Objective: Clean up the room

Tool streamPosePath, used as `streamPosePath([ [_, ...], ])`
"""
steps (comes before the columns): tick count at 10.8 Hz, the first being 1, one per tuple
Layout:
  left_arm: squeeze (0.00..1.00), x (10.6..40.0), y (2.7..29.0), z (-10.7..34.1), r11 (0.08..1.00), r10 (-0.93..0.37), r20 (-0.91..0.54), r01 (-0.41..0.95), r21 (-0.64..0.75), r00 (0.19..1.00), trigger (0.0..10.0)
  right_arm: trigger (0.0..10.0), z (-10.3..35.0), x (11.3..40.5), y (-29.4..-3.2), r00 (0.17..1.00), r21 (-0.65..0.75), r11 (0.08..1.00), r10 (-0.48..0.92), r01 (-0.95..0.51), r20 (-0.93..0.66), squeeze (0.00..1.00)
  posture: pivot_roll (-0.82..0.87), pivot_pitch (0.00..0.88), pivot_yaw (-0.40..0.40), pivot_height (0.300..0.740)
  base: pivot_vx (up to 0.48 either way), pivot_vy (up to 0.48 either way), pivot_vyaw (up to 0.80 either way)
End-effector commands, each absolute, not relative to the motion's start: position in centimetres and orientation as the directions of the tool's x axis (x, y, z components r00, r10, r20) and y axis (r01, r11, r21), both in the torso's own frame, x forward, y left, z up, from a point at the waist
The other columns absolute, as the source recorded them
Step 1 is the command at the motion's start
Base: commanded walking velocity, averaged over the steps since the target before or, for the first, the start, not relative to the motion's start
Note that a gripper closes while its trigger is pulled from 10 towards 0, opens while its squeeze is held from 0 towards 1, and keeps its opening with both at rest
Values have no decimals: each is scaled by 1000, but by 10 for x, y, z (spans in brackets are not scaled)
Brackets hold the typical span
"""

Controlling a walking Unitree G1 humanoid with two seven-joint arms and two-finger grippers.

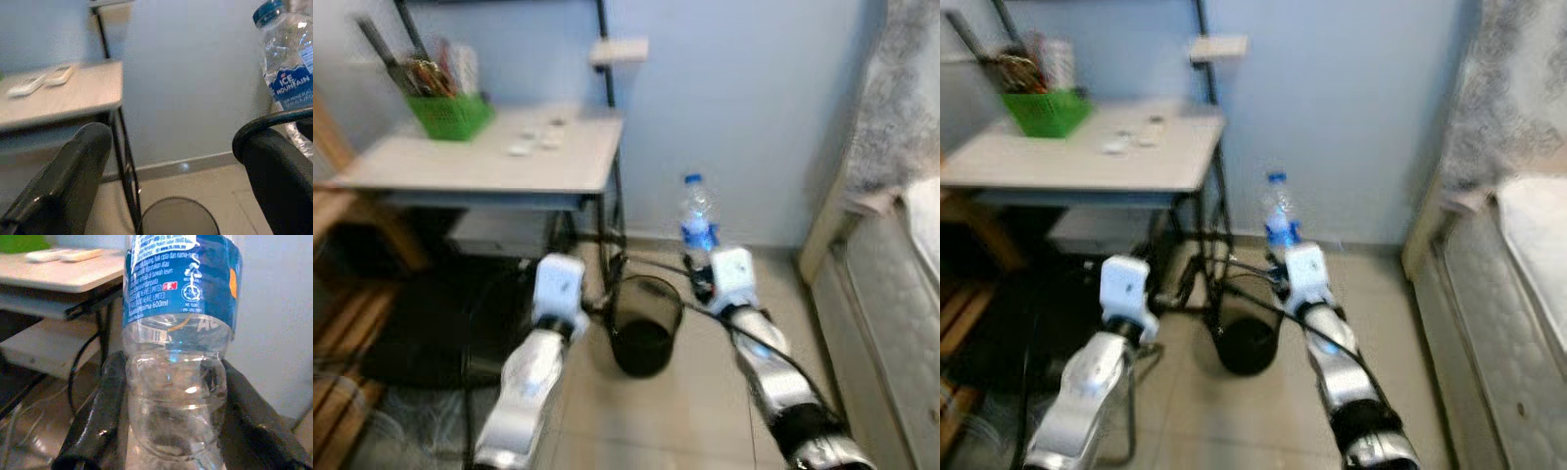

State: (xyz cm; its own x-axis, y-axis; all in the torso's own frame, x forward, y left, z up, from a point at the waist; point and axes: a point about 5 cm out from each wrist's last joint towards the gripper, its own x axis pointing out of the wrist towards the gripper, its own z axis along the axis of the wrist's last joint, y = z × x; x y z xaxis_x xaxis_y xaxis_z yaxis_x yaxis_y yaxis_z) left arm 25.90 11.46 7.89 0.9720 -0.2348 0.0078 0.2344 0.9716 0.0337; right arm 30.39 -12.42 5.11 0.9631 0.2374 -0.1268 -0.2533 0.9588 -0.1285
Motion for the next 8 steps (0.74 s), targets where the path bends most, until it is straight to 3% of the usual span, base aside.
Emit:
streamPosePath([
  [1, 0, 264, 174, 80, 997, 73, -3, -73, 29, 997, 10000, 10000, 51, 303, -165, 989, -118, 987, 99, -113, -112, 0, -143, 0, 119, 740, 454, 0, 0],
  [5, 0, 265, 172, 80, 997, 64, -5, -64, 34, 998, 10000, 10000, 44, 307, -155, 975, -108, 981, 139, -159, -171, 0, -117, 0, 112, 740, 456, 0, 0],
  [8, 0, 255, 172, 74, 992, -23, -79, 33, 125, 997, 10000, 10000, 19, 308, -126, 883, -36, 952, 267, -303, -386, 0, -35, 0, 96, 740, 0, 0, 0],
])
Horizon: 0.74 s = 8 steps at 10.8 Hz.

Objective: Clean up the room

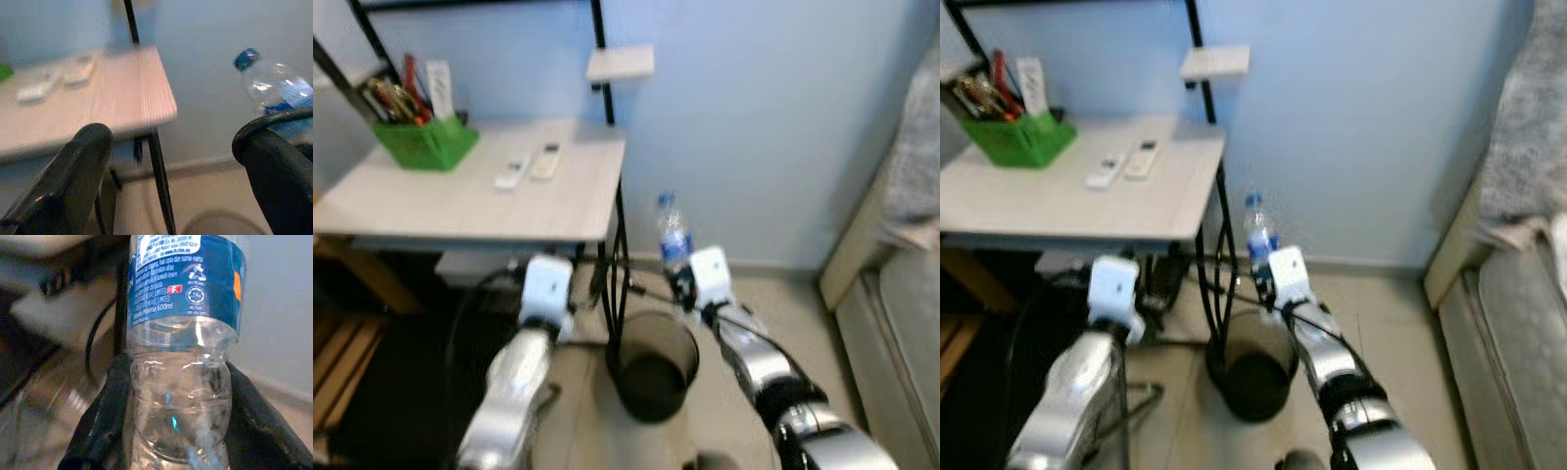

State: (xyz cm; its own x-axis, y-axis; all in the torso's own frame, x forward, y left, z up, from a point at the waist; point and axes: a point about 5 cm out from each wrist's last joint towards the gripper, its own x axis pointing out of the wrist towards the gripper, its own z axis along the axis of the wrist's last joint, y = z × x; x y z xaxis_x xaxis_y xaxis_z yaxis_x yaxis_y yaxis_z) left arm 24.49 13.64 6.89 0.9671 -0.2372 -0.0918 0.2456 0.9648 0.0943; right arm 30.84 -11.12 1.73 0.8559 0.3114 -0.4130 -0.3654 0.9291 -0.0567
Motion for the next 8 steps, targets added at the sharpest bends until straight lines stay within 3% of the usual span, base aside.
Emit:
streamPosePath([
  [1, 0, 235, 164, 68, 969, -206, -121, 220, 116, 971, 10000, 10000, 9, 305, -119, 841, -34, 943, 278, -331, -465, 0, 35, 0, 81, 740, 0, 0, 0],
  [2, 0, 223, 148, 69, 932, -342, -146, 354, 70, 928, 10000, 10000, 4, 302, -116, 817, -39, 938, 278, -344, -505, 0, 67, 19, 76, 740, 0, 0, 0],
  [5, 0, 218, 118, 90, 859, -512, -114, 511, -37, 852, 10000, 10000, -13, 288, -103, 739, -39, 920, 289, -391, -608, 0, 115, 65, 58, 740, 0, 0, 0],
  [8, 0, 226, 97, 88, 836, -549, -103, 546, -59, 830, 10000, 10000, -11, 292, -105, 782, -134, 933, 194, -333, -592, 0, 88, 74, 64, 740, 0, 0, 0],
])
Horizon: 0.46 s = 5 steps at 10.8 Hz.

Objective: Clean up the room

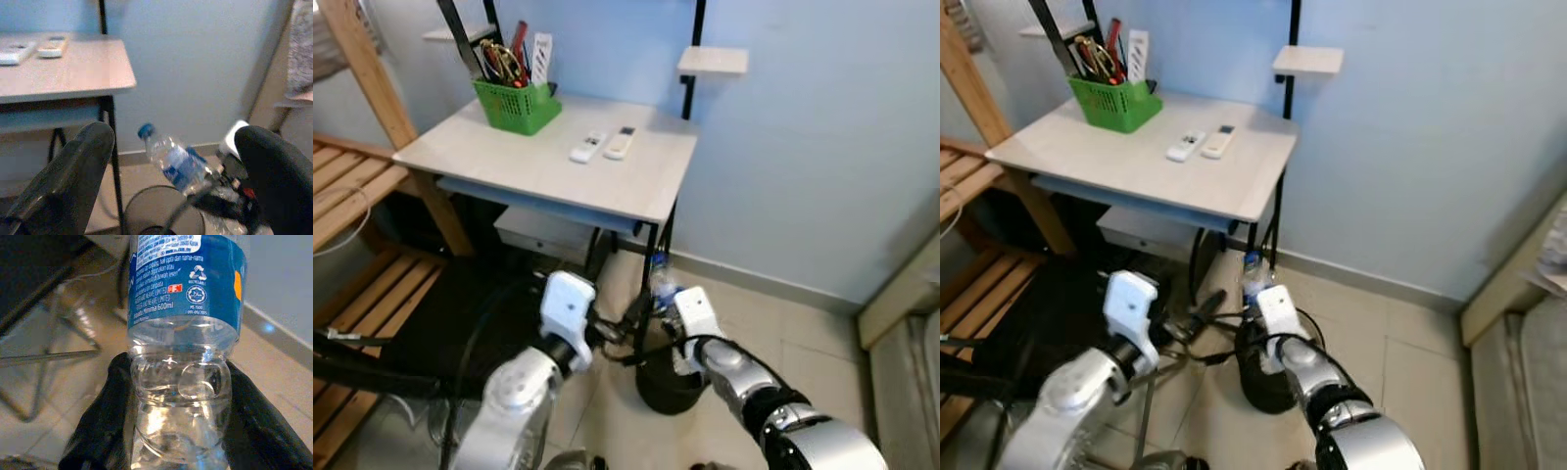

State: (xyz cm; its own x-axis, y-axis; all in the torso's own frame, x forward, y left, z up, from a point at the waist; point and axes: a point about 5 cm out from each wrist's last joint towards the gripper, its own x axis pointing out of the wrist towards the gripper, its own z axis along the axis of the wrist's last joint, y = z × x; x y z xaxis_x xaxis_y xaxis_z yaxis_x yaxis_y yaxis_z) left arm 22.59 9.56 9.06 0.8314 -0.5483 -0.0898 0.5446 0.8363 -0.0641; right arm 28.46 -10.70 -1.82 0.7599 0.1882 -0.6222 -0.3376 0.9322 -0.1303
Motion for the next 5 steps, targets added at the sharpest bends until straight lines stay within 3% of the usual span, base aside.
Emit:
streamPosePath([
  [1, 0, 224, 92, 90, 825, -565, -100, 561, -67, 819, 10000, 10000, -7, 296, -105, 801, -157, 937, 171, -313, -574, 0, 81, 82, 71, 740, 0, 0, 0],
  [5, 0, 201, 99, 90, 850, -526, -136, 522, -63, 840, 10000, 10000, -11, 293, -110, 807, -164, 955, 110, -249, -581, 0, 114, 173, 81, 740, 0, 0, 0],
])
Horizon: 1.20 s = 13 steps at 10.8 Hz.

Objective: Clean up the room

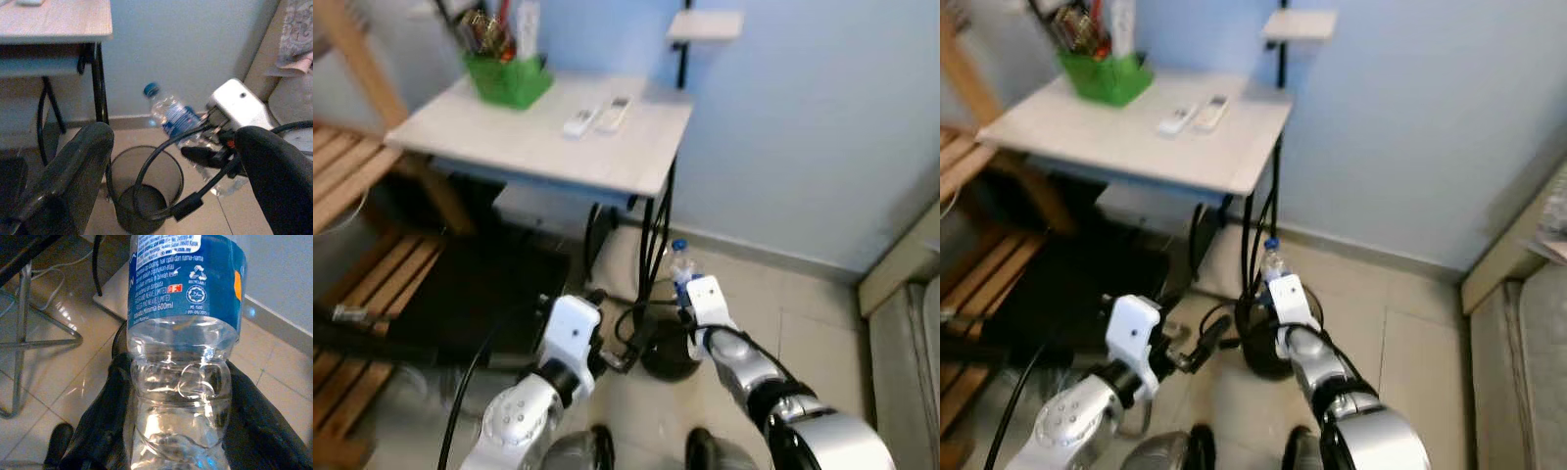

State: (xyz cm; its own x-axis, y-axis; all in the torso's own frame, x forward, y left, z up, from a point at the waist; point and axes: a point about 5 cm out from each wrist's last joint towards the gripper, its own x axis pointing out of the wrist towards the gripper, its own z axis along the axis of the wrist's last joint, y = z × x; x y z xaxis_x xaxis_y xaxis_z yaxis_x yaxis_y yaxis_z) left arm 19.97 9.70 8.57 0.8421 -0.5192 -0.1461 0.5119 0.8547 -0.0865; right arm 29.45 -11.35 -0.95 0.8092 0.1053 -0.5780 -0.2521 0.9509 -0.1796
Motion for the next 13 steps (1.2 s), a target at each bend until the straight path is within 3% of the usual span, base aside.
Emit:
streamPosePath([
  [1, 0, 205, 103, 92, 879, -477, -122, 475, -41, 871, 10000, 10000, -4, 298, -114, 844, -161, 962, 106, -221, -526, 0, 98, 160, 66, 740, 0, 0, 0],
  [3, 0, 217, 132, 101, 974, -218, -55, 220, 45, 974, 10000, 10000, 18, 306, -138, 949, -132, 981, 95, -140, -302, 0, 35, 95, 64, 740, 0, 0, 0],
  [5, 0, 213, 166, 85, 997, -18, -82, 24, 68, 996, 10000, 10000, 49, 284, -176, 999, -127, 992, 22, -28, -45, 0, -45, 18, 75, 740, 0, 0, 0],
  [6, 0, 217, 168, 80, 996, -13, -87, 21, 89, 996, 10000, 10000, 58, 277, -193, 998, -117, 991, -59, 60, 18, 0, -73, 0, 90, 740, 0, 0, 0],
  [7, 0, 223, 166, 80, 996, -14, -79, 20, 83, 997, 10000, 10000, 58, 276, -201, 995, -109, 989, -98, 99, 18, 0, -90, 0, 99, 740, 0, 0, 0],
  [9, 0, 255, 157, 91, 994, -20, -15, 21, 108, 1000, 10000, 10000, 51, 282, -185, 997, -80, 996, -54, 49, -60, 0, -107, 0, 121, 740, 0, -424, 0],
  [13, 0, 267, 158, 88, 995, -6, -18, 7, 101, 1000, 10000, 10000, 46, 296, -166, 993, -63, 998, 24, -31, -114, 0, -88, 0, 130, 740, 0, -423, 0],
])
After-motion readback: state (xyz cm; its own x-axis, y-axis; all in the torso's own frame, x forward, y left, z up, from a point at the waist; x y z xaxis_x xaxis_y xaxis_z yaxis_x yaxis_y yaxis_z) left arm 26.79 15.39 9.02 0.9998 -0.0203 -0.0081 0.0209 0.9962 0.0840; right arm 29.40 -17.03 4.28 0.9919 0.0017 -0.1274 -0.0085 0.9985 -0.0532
